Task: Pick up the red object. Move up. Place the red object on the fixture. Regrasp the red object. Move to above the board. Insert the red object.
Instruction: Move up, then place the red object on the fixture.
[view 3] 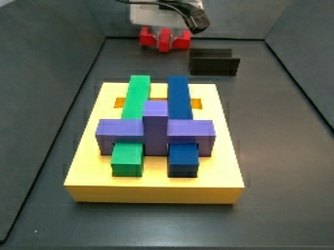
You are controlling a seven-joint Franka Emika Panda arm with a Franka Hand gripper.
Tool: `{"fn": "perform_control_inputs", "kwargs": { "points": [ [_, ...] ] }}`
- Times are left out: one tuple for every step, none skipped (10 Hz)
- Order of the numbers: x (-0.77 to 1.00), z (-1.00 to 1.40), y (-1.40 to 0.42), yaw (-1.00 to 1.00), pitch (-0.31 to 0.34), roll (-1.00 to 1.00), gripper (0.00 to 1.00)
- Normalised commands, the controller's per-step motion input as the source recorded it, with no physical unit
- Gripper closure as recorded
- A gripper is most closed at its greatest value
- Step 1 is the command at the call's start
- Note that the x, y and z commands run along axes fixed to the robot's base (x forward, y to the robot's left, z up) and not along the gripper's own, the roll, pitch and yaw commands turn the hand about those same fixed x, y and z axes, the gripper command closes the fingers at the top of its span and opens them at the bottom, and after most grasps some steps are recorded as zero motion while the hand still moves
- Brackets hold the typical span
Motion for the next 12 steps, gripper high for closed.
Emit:
{"fn": "perform_control_inputs", "kwargs": {
  "points": [
    [0.02, 0.8, 0.01, -0.06, 0.004, 0.01, 1.0],
    [-0.01, 0.57, 0.01, -0.07, 0.045, 0.03, 1.0],
    [0.02, 0.19, 0.0, -0.03, 0.049, 0.07, 1.0],
    [0.0, -0.02, 0.0, 0.0, 0.0, 0.02, 1.0],
    [0.0, 0.0, 0.01, -0.03, 0.0, 0.0, 1.0],
    [0.25, 0.0, -0.02, -0.11, 0.0, -0.38, 1.0],
    [0.36, 0.15, -0.22, -0.14, 0.006, -0.81, 1.0],
    [0.52, 0.29, -0.2, -0.13, 0.146, -1.0, 1.0],
    [0.49, 0.31, -0.17, -0.08, 0.111, -1.0, 1.0],
    [0.52, 0.39, -0.25, -0.09, 0.154, -1.0, 1.0],
    [0.65, 0.28, -0.37, -0.06, 0.211, -0.89, 1.0],
    [0.83, 0.04, -0.65, 0.0, 0.357, -0.45, 1.0]
  ]
}}
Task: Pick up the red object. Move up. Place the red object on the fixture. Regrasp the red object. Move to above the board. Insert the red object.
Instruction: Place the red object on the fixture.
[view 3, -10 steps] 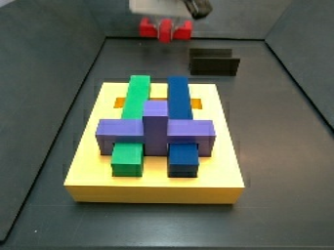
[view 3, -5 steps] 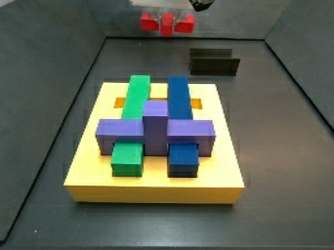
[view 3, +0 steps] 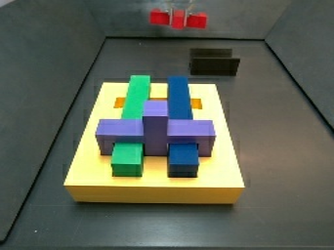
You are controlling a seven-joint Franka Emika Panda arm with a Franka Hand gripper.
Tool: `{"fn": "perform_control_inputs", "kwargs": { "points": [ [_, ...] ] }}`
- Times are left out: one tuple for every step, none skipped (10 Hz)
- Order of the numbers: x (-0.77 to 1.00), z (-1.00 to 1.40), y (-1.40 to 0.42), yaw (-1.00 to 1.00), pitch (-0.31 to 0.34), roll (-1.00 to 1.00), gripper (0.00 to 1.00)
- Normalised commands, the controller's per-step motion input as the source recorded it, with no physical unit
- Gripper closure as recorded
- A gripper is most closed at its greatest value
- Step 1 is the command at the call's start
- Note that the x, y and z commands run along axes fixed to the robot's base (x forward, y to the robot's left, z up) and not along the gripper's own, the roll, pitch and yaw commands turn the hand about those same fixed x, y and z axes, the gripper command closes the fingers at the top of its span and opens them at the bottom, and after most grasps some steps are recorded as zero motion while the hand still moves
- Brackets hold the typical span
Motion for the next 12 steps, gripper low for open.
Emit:
{"fn": "perform_control_inputs", "kwargs": {
  "points": [
    [0.81, 0.05, -0.67, 0.0, 0.369, -0.42, 1.0],
    [0.8, 0.09, -0.68, 0.0, 0.36, -0.45, 1.0],
    [0.83, 0.19, -0.56, 0.0, 0.386, -0.63, 1.0],
    [0.84, 0.27, -0.38, 0.0, 0.334, -0.83, 1.0],
    [0.8, 0.1, -0.3, 0.0, 0.146, -0.79, 1.0],
    [0.88, 0.0, -0.38, 0.1, 0.074, -0.49, 1.0],
    [0.89, -0.07, -0.31, 0.17, 0.0, -0.35, 1.0],
    [0.87, -0.09, -0.29, 0.21, 0.0, -0.26, 1.0],
    [0.83, -0.06, -0.29, 0.24, 0.0, -0.17, 1.0],
    [0.66, -0.13, -0.28, 0.33, -0.131, -0.08, 1.0],
    [0.56, -0.25, -0.19, 0.42, -0.283, -0.1, 1.0],
    [0.5, -0.45, 0.0, 0.44, -0.517, -0.33, 1.0]
  ]
}}
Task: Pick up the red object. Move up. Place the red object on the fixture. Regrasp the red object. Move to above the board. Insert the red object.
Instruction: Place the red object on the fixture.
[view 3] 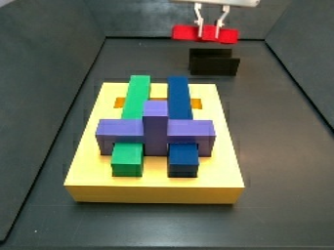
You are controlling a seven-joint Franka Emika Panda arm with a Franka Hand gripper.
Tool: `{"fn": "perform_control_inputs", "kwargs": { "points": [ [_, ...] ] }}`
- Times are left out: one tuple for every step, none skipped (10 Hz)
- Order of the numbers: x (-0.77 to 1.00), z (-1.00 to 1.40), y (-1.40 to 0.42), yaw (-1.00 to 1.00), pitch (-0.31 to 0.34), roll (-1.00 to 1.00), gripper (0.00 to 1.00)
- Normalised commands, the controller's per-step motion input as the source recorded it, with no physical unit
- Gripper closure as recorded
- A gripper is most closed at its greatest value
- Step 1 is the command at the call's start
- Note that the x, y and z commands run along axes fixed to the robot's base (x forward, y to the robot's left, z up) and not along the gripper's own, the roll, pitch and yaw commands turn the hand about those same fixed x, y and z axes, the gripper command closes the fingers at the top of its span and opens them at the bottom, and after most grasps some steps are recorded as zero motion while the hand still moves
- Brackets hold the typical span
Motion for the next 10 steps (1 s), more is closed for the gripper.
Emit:
{"fn": "perform_control_inputs", "kwargs": {
  "points": [
    [0.46, -0.53, 0.0, 0.38, -0.629, -0.32, 1.0],
    [0.4, -0.55, -0.02, 0.26, -0.537, -0.32, 1.0],
    [0.22, -0.28, -0.05, 0.0, -0.317, -0.34, 1.0],
    [0.12, -0.05, -0.06, -0.15, -0.186, -0.28, 1.0],
    [0.09, -0.17, 0.0, -0.23, -0.189, -0.23, 1.0],
    [0.08, -0.3, 0.0, -0.31, -0.229, -0.24, 1.0],
    [0.09, -0.34, 0.0, -0.36, -0.229, -0.26, 1.0],
    [0.11, -0.33, 0.0, -0.4, -0.197, -0.26, 1.0],
    [0.1, -0.33, 0.0, -0.33, -0.197, -0.28, 1.0],
    [0.12, -0.19, -0.19, -0.1, -0.009, -0.19, 1.0]
  ]
}}
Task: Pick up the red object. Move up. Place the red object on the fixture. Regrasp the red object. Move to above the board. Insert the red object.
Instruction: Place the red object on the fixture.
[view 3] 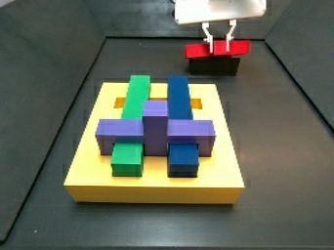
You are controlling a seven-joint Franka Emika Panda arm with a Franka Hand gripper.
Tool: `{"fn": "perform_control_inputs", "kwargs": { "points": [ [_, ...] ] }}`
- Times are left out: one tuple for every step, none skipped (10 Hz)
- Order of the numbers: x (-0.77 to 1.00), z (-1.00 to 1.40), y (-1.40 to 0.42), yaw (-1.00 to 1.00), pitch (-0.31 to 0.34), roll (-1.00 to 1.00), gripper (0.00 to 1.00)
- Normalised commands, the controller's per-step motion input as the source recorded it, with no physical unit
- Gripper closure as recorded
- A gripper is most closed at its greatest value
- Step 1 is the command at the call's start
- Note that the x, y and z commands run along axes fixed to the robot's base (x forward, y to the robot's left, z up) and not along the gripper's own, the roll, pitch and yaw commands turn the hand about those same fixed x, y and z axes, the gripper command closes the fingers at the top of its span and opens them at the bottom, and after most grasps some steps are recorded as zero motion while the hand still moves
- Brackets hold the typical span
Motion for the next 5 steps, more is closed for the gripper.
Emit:
{"fn": "perform_control_inputs", "kwargs": {
  "points": [
    [0.12, -0.23, -0.12, 0.0, 0.0, -0.14, 1.0],
    [0.12, -0.19, -0.01, 0.05, 0.0, -0.35, 1.0],
    [0.11, -0.11, 0.0, 0.01, 0.0, -0.2, 1.0],
    [0.14, -0.07, 0.0, 0.06, 0.0, -0.22, 1.0],
    [0.25, 0.06, 0.22, 0.0, 0.074, -1.0, 1.0]
  ]
}}
